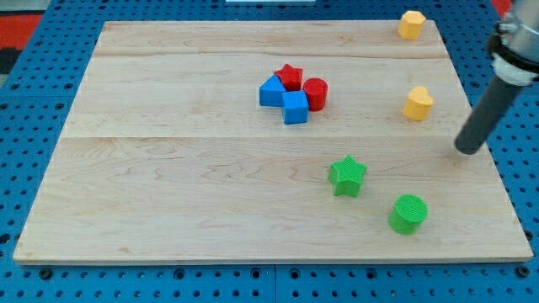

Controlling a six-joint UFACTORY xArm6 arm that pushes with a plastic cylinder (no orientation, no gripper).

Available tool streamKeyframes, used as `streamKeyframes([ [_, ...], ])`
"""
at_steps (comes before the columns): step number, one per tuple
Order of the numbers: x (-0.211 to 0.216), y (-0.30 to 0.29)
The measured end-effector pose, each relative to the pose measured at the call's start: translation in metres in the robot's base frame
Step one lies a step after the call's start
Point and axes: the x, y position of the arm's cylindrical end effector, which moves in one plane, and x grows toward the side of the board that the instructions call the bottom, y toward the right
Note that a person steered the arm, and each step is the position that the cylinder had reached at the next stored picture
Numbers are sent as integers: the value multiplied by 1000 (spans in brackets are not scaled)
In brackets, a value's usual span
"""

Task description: Move the yellow heart a bit up

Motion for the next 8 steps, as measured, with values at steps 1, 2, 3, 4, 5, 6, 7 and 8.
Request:
streamKeyframes([
  [1,-16,-48],
  [2,-44,-90],
  [3,-37,-82],
  [4,-2,-78],
  [5,-30,-75],
  [6,-48,-47],
  [7,-51,-31],
  [8,-71,-31],
])
